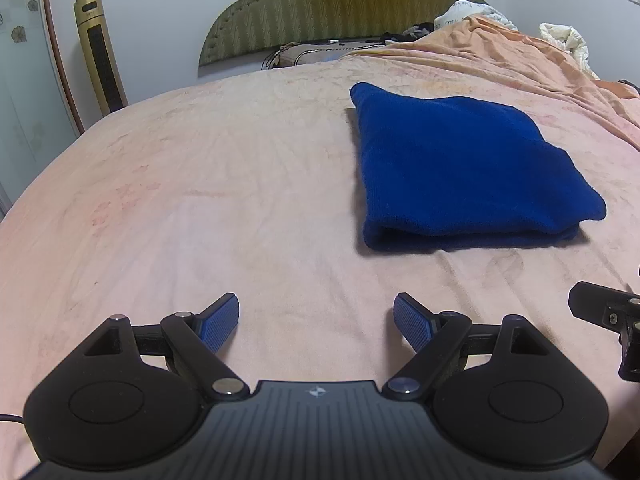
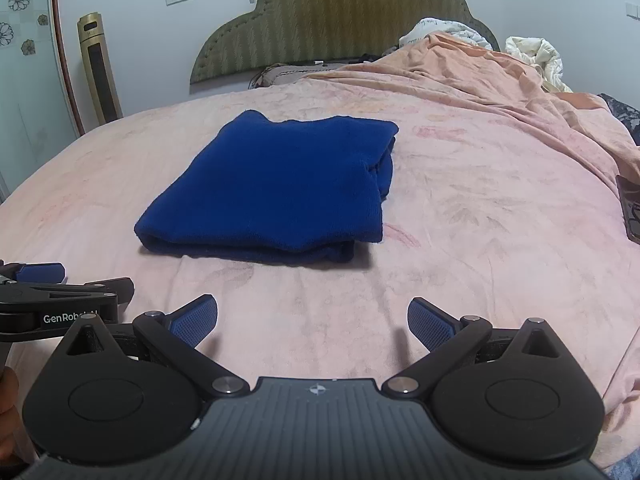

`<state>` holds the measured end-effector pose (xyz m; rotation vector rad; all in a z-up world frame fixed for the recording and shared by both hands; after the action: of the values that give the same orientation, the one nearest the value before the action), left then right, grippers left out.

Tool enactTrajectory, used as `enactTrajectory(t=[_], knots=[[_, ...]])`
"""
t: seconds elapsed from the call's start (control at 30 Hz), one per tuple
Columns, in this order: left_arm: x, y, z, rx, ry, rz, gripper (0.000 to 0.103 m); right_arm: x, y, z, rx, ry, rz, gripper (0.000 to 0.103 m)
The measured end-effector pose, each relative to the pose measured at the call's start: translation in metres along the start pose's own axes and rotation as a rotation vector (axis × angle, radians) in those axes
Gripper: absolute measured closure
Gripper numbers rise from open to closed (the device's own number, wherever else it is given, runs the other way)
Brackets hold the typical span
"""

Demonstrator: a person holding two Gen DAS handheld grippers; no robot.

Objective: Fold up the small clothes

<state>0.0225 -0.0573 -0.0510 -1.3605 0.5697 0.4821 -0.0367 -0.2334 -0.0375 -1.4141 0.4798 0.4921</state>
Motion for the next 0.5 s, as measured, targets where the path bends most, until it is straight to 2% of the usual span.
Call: enactTrajectory(t=[0.5], knots=[[-0.0009,-0.0032,-0.0047,0.018,0.0,-0.012,0.018,-0.0013,-0.0015,-0.002,-0.002,-0.01,-0.002,0.0]])
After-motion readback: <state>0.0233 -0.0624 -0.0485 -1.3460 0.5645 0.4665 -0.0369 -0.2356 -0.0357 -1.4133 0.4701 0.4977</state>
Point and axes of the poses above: each gripper's, at about its wrist camera, not at the fingertips, and x roughly the way its jaws point, z to its left, y to its underside, the point moved 6 cm from there along x, roughly the way its jaws point, and after that the axes turned 3 degrees about -z, right-handed, at the moved point
